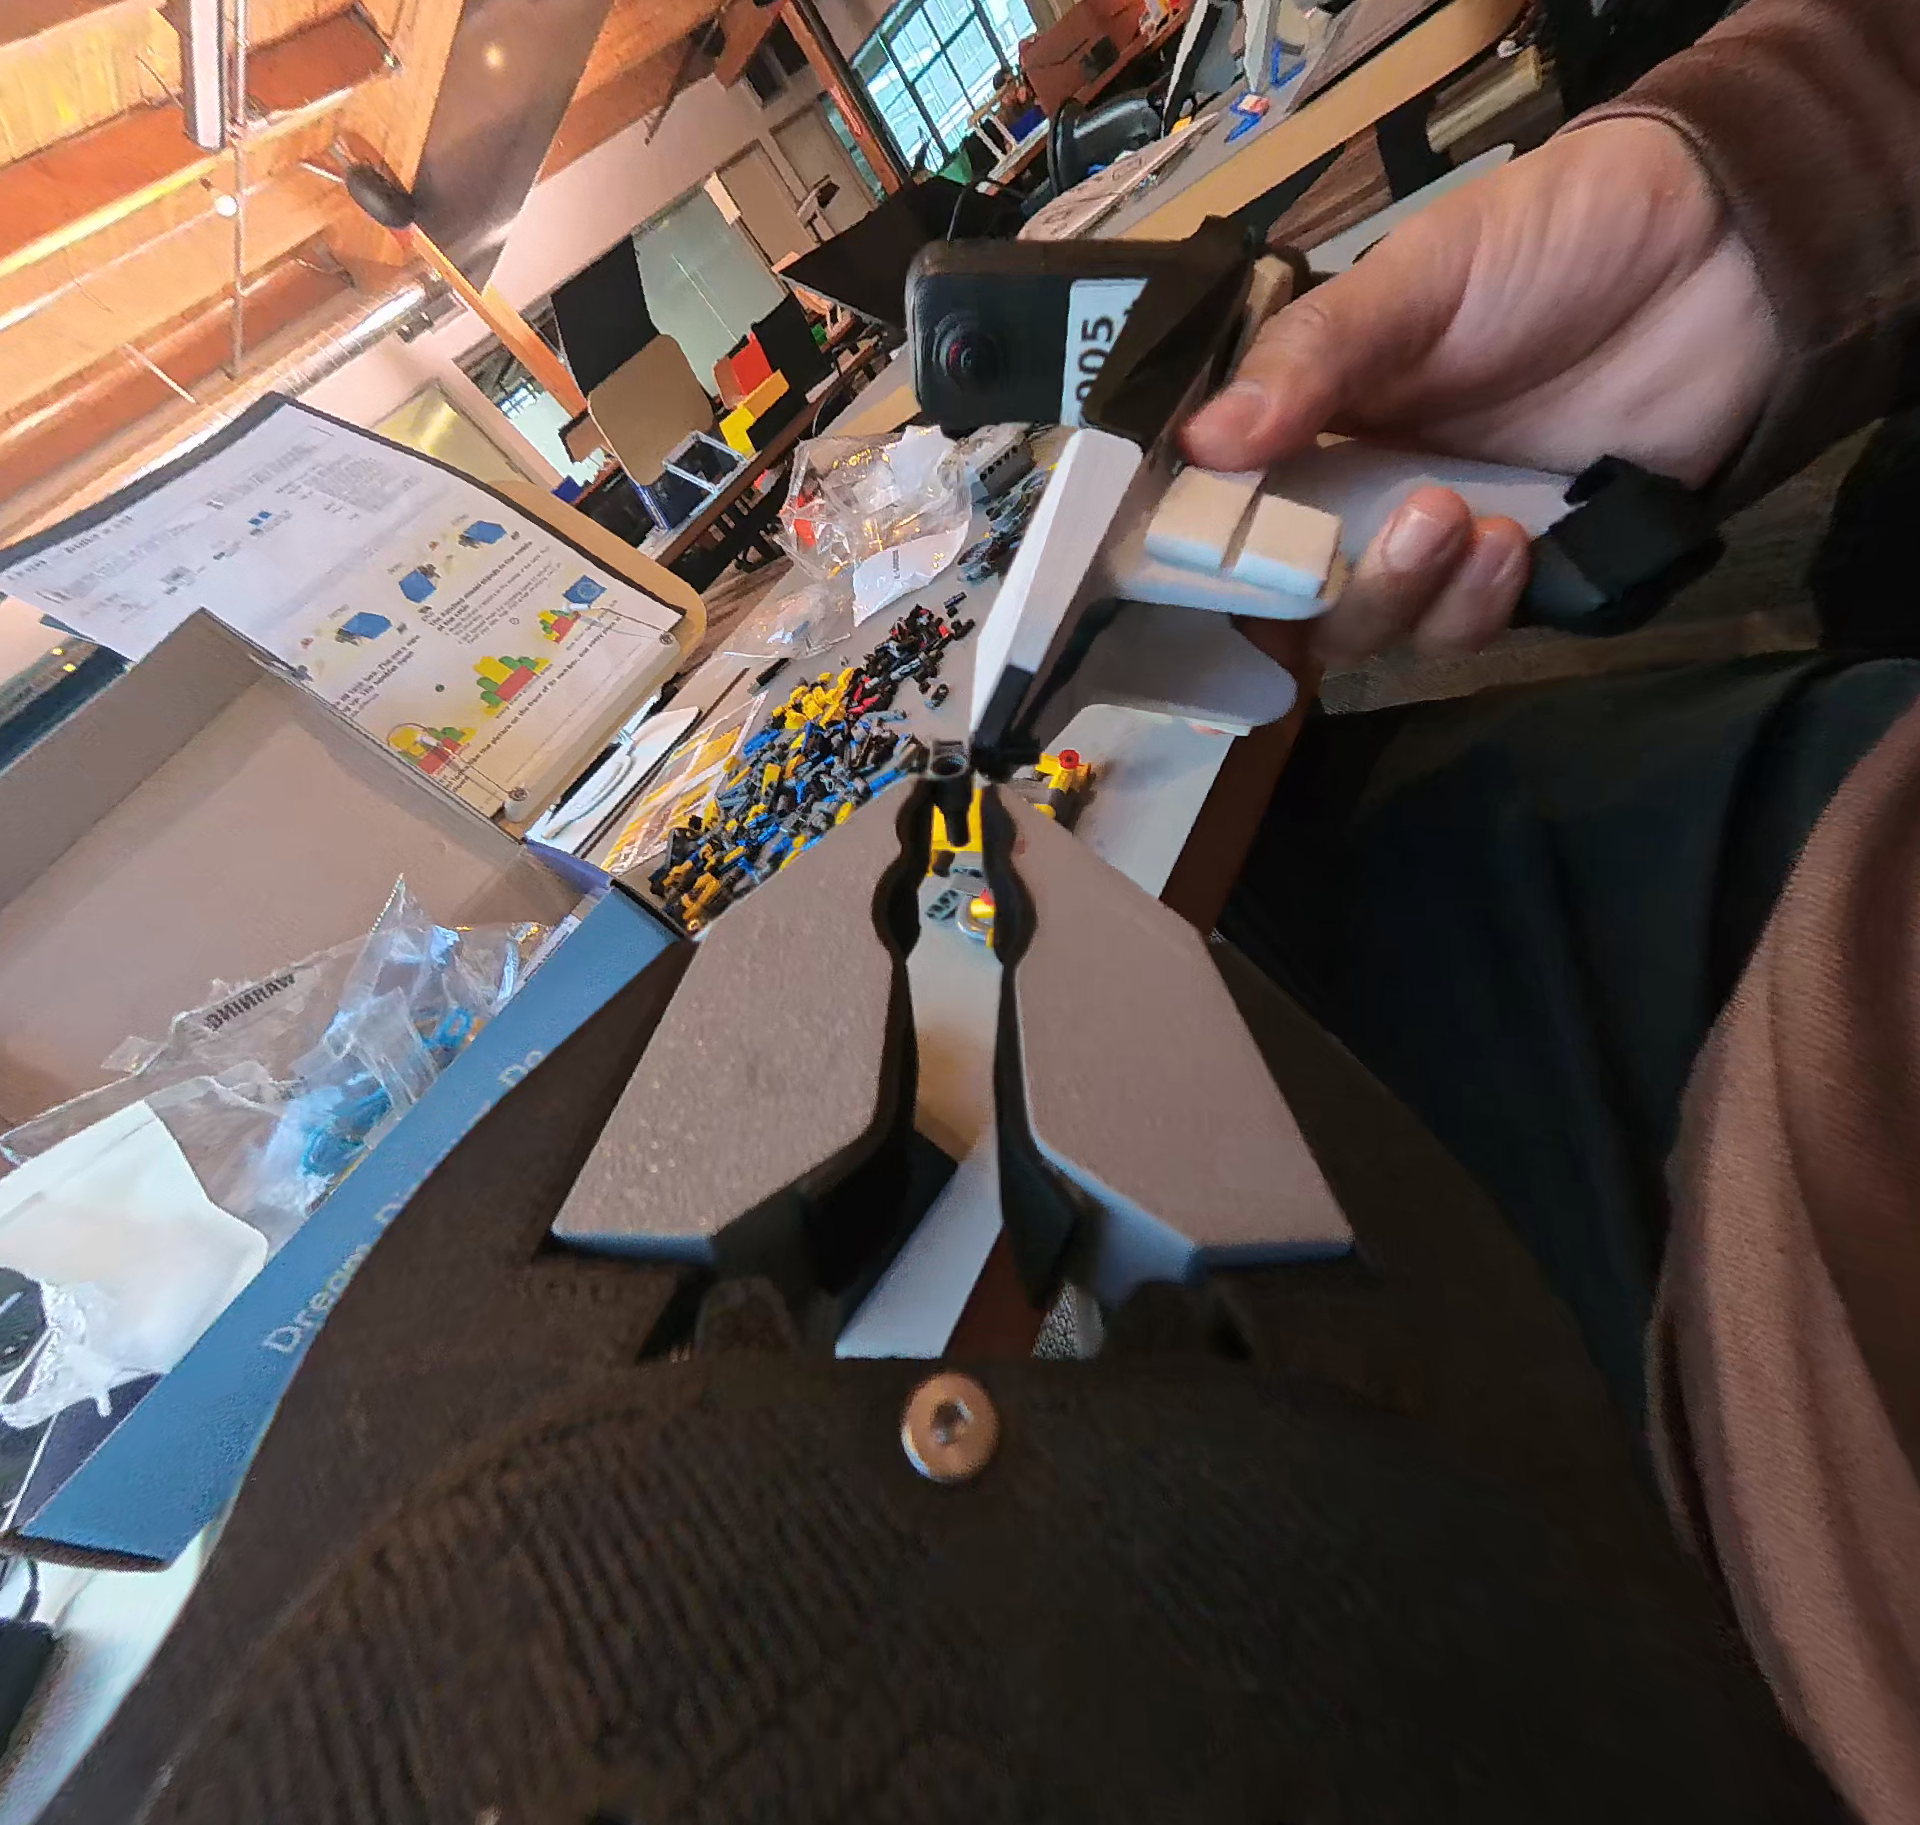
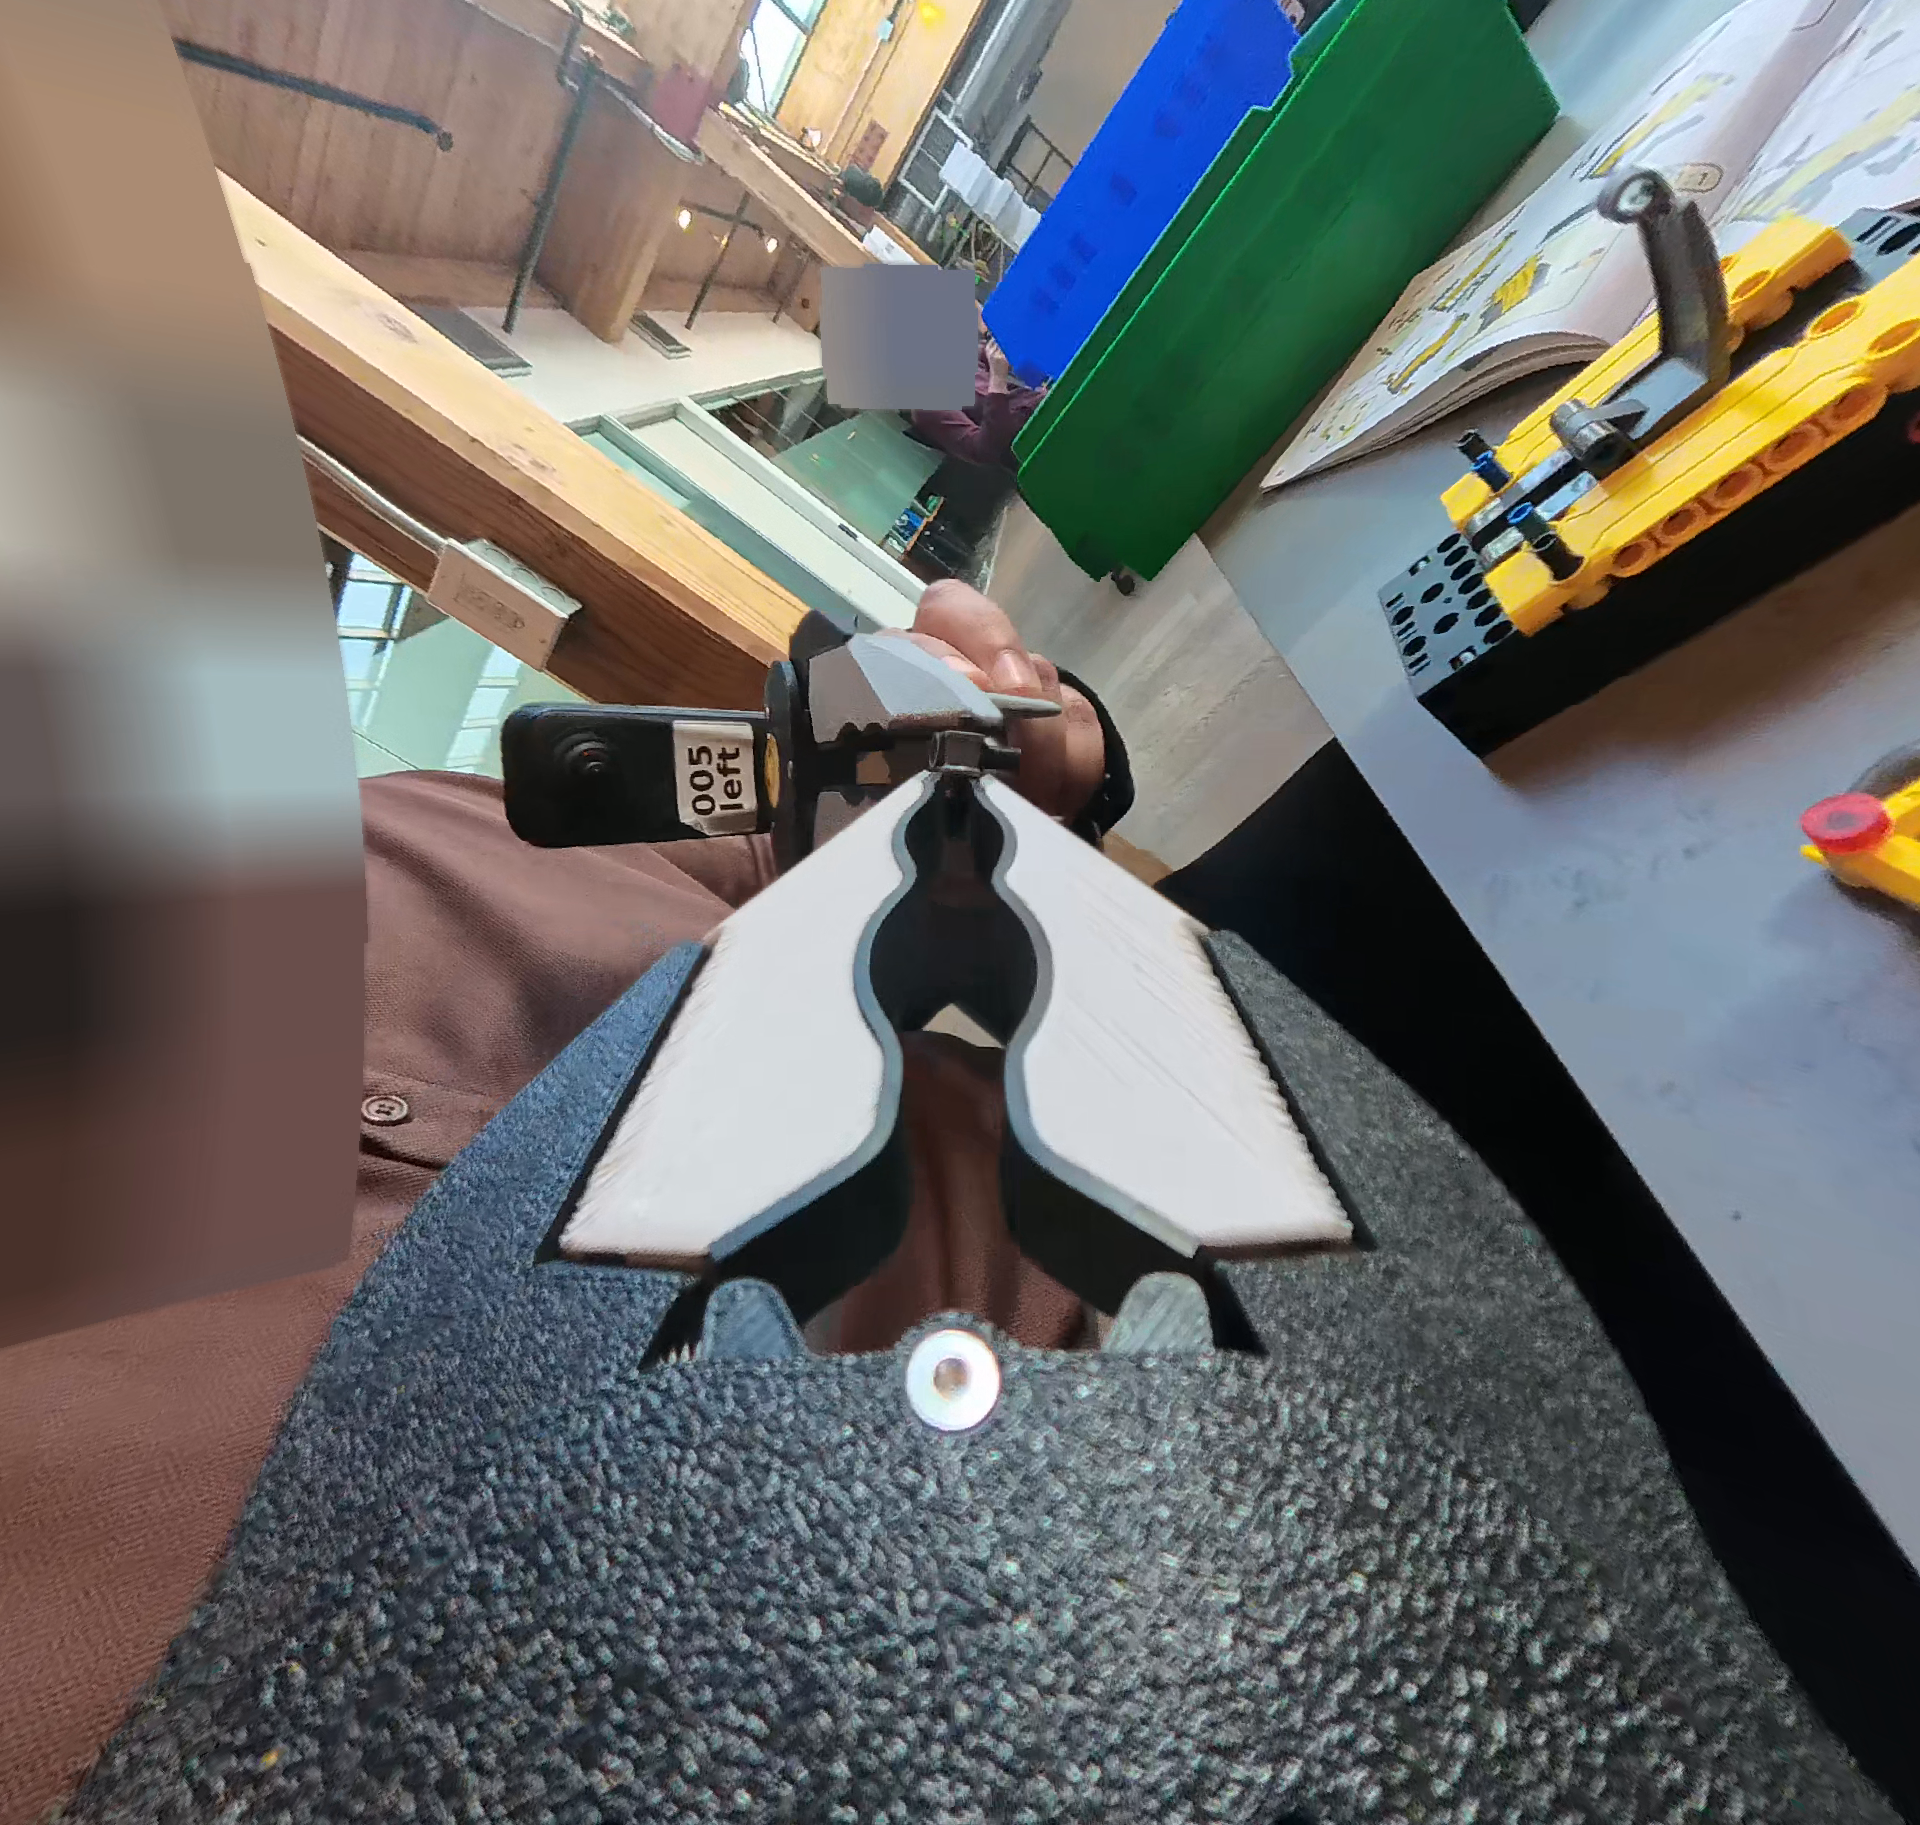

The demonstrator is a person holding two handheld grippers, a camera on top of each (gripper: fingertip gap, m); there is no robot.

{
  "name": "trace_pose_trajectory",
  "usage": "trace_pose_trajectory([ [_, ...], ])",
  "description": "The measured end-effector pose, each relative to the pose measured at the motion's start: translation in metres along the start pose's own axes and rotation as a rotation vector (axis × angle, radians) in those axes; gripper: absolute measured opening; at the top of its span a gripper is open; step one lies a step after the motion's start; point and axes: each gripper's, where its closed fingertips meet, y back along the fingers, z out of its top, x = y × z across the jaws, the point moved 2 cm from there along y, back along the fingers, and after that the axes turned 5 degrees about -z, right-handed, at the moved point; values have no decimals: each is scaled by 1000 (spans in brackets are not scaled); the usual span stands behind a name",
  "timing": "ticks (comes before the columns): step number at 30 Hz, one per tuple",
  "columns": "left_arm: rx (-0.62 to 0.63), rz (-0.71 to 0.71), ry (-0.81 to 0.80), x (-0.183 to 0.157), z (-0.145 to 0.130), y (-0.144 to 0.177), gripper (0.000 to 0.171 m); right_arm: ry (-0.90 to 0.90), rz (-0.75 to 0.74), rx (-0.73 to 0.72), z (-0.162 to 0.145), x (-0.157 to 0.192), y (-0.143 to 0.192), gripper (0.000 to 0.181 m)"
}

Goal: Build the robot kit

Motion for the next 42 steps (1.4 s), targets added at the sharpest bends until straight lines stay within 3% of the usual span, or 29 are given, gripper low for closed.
trace_pose_trajectory([
  [10,69,11,-22,0,-5,2,4,136,-23,64,-6,-2,-4,0],
  [20,101,-85,109,-15,-19,-7,4,367,-212,210,-19,-17,2,1],
  [24,82,-205,185,-23,-22,-12,5,622,-320,333,-23,-18,11,5],
  [26,64,-247,217,-25,-22,-13,4,796,-360,364,-22,-16,17,21],
  [29,38,-341,253,-36,-21,-12,4,1040,-450,384,-17,-19,26,18],
  [42,50,-431,208,-52,-21,-6,4,1011,-300,488,-42,-10,16,4],
])
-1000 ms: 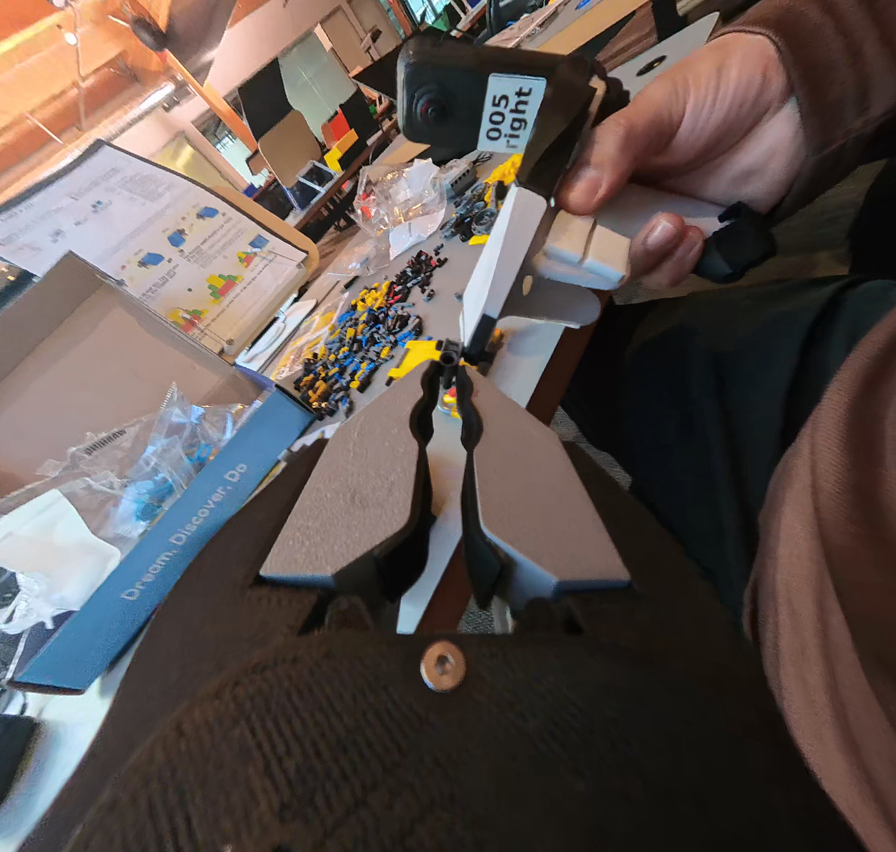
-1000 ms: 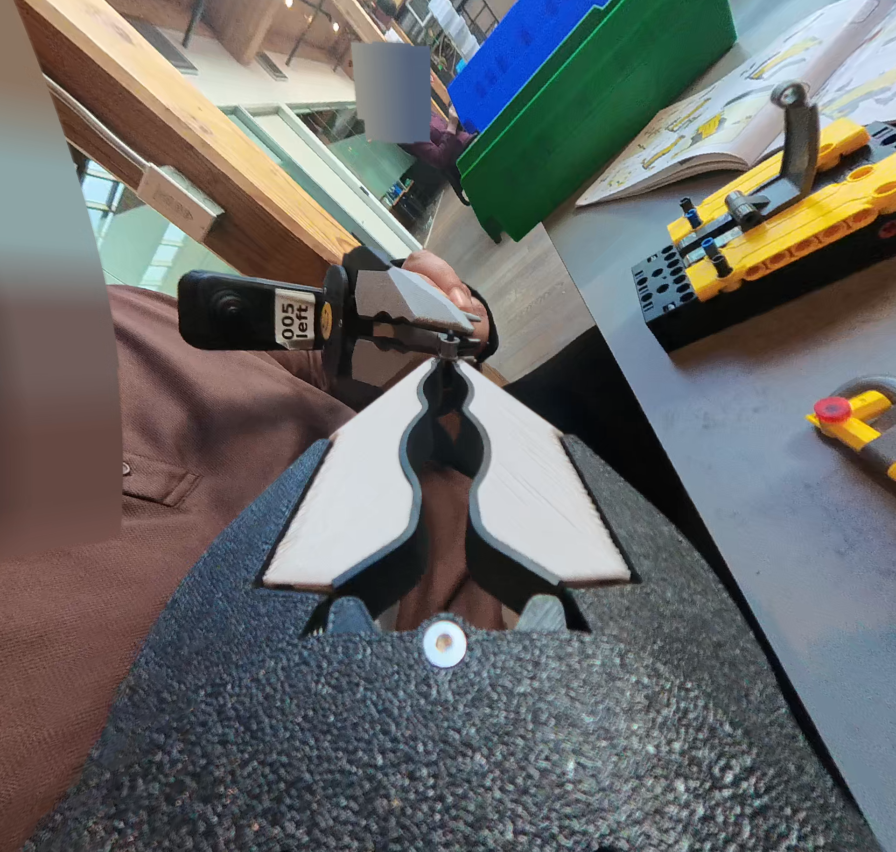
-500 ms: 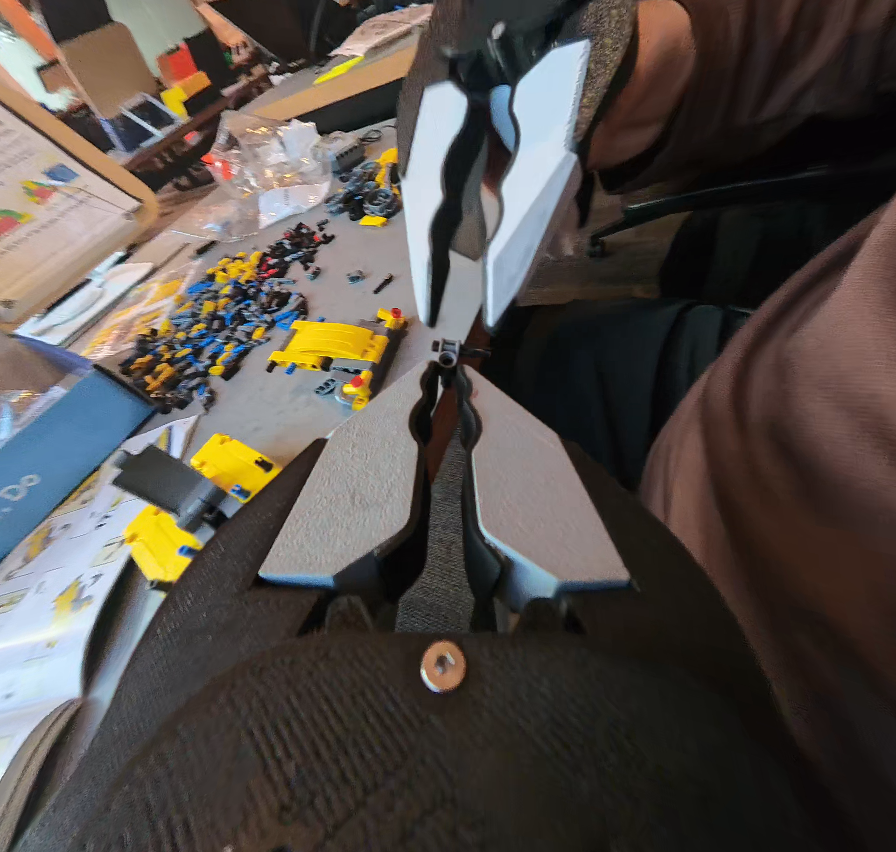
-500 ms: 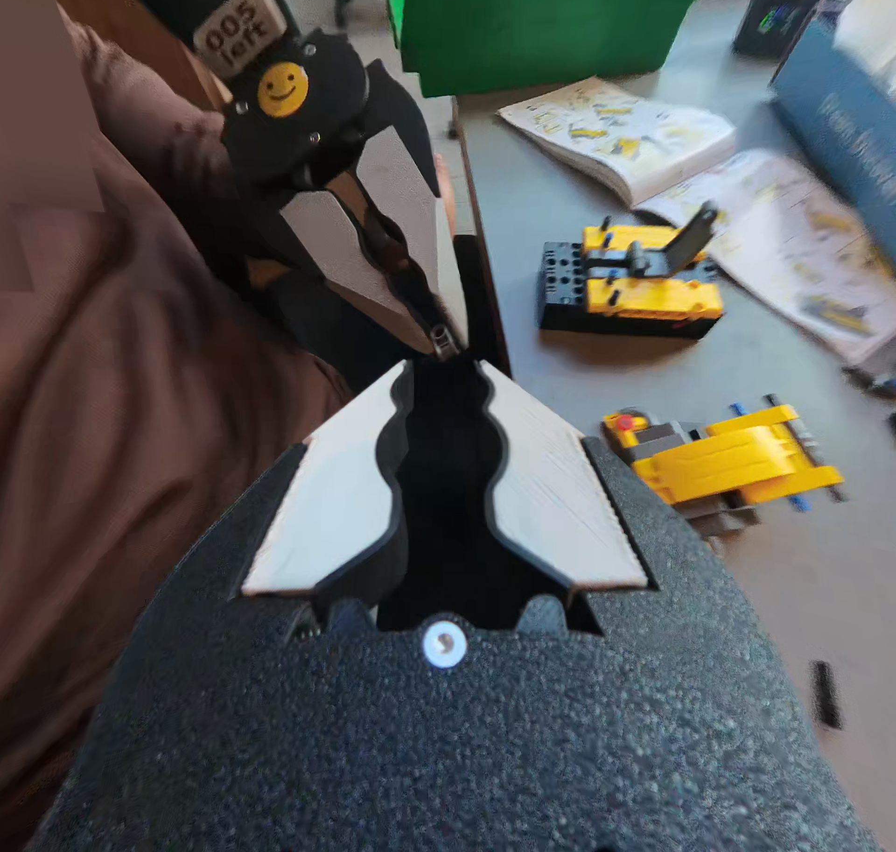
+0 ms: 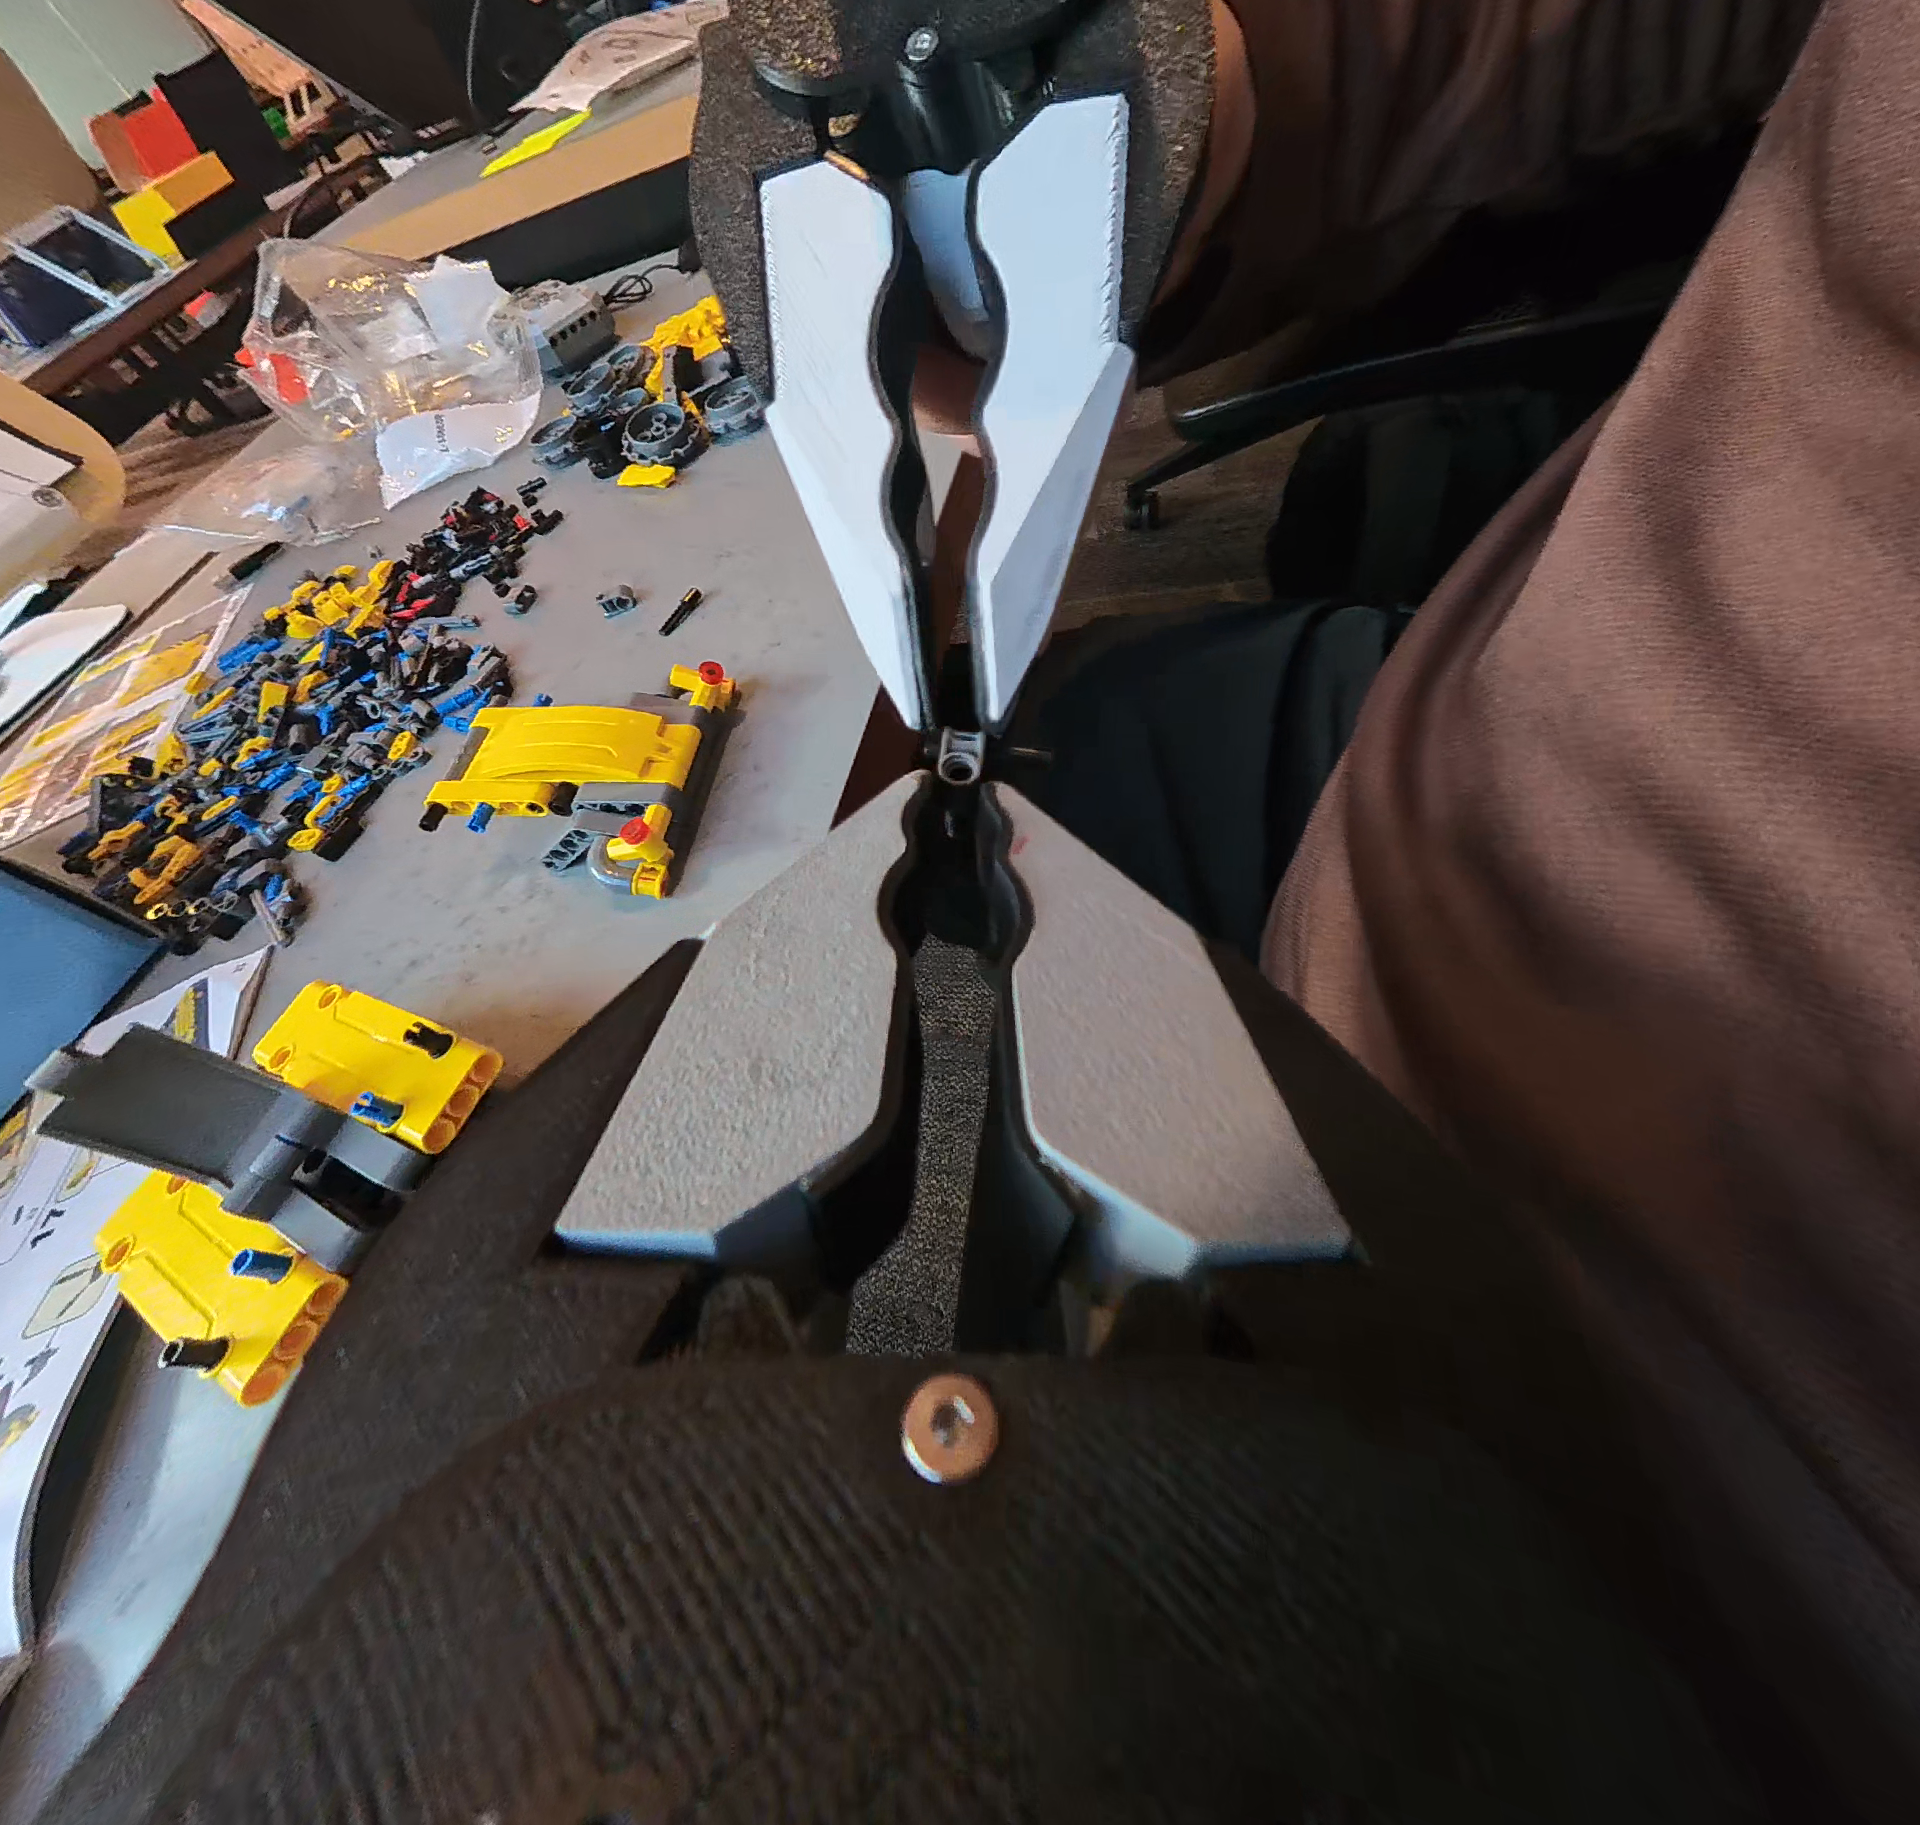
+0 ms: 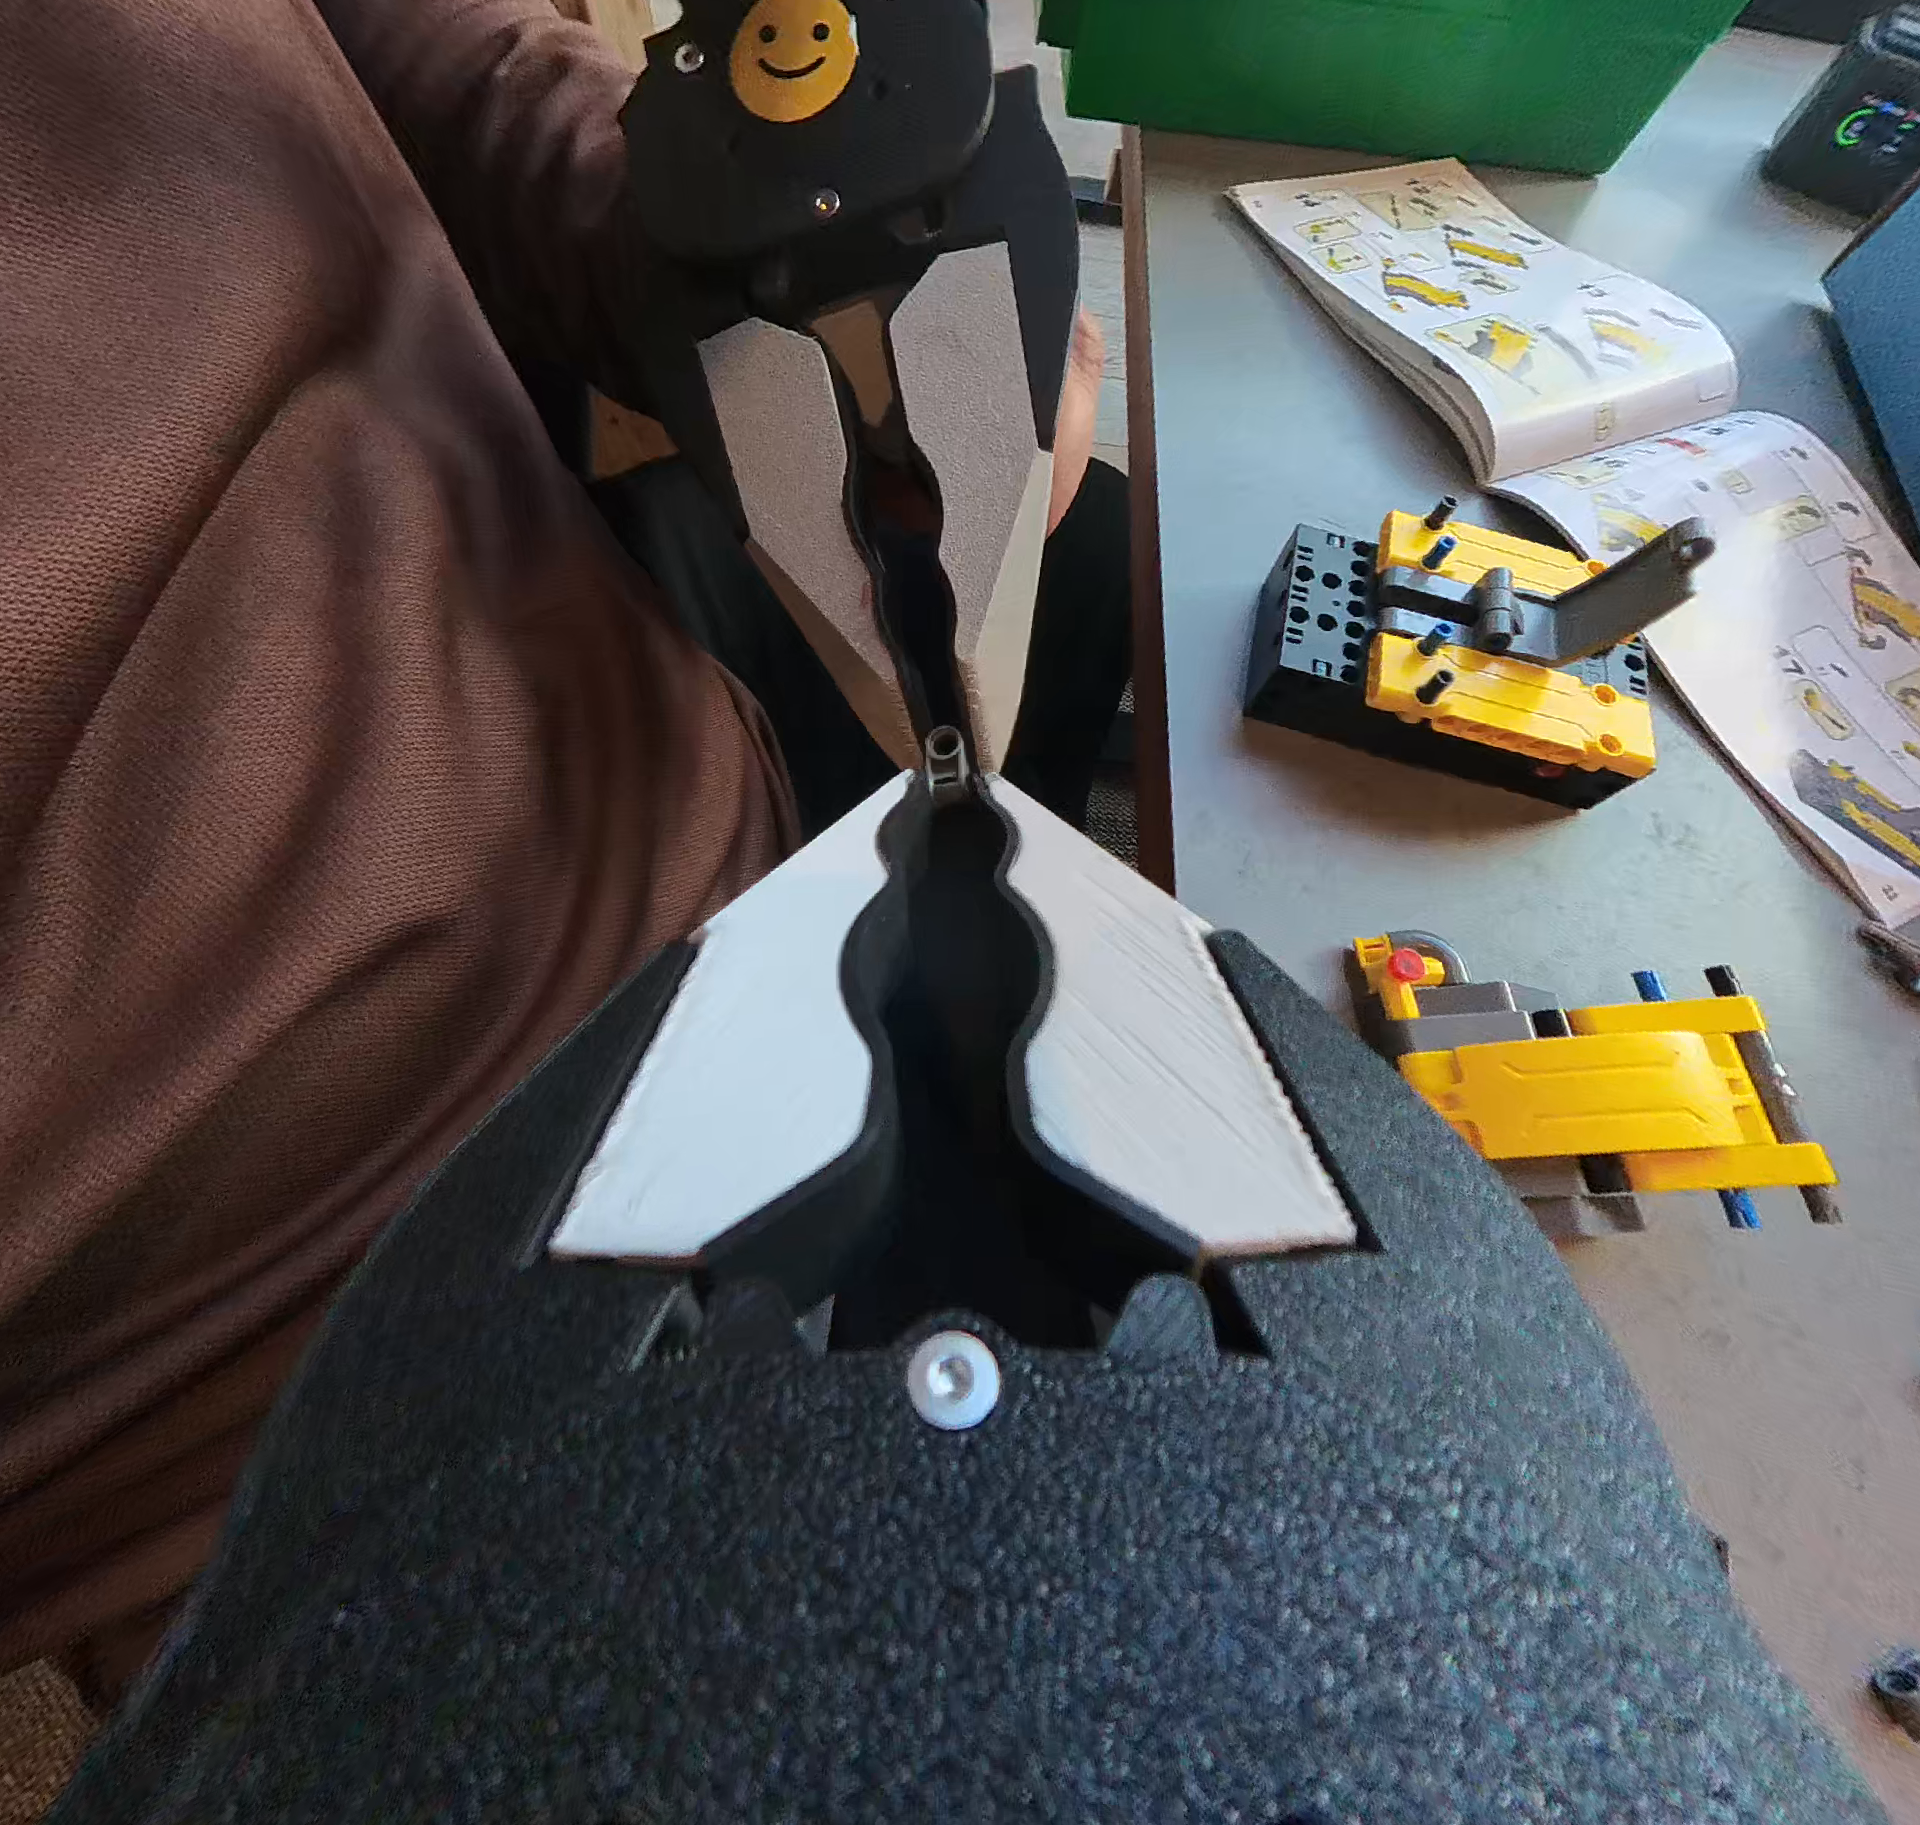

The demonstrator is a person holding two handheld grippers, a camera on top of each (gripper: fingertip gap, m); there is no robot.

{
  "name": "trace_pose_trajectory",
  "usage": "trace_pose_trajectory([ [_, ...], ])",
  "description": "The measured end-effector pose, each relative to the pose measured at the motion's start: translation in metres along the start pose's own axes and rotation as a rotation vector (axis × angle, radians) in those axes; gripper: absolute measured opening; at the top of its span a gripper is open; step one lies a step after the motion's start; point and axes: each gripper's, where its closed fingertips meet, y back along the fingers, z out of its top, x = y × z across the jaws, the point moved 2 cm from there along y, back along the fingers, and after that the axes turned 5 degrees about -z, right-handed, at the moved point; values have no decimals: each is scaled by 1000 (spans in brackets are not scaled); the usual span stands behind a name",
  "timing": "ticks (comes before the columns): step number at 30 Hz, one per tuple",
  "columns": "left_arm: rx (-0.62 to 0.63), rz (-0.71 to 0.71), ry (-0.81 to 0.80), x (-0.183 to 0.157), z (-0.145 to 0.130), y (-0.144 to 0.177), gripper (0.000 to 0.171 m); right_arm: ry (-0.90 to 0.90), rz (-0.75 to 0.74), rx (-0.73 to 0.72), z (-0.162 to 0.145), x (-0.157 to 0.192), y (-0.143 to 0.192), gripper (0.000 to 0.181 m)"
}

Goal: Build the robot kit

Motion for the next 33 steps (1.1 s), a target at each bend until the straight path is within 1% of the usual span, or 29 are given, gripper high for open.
trace_pose_trajectory([
  [2,-4,-30,-6,-4,0,0,4,-21,20,1,-1,0,-1,9],
  [3,-6,-39,-3,-5,-1,0,4,-37,30,2,-1,0,-1,15],
  [5,-13,-48,10,-6,0,0,4,-61,64,0,-3,3,-2,14],
  [6,-12,-44,12,-5,-1,0,4,-63,72,-8,-3,4,-2,8],
  [7,-11,-44,15,-5,-1,0,4,-59,67,-11,-3,4,-3,7],
  [10,-6,-60,21,-7,-3,-1,5,-48,64,-4,-4,6,-4,7],
  [15,-4,-80,16,-13,-3,-2,5,-68,101,12,-7,12,-4,7],
  [20,-3,-58,46,-22,-2,-1,5,-100,82,-14,-7,23,-4,6],
  [24,46,-71,95,-32,-12,-5,5,-44,35,37,-17,32,-11,5],
  [27,29,-104,153,-35,-12,-6,5,-20,47,48,-18,34,-10,4],
  [33,46,-144,176,-46,-18,-9,5,40,85,85,-24,45,-14,3],
])
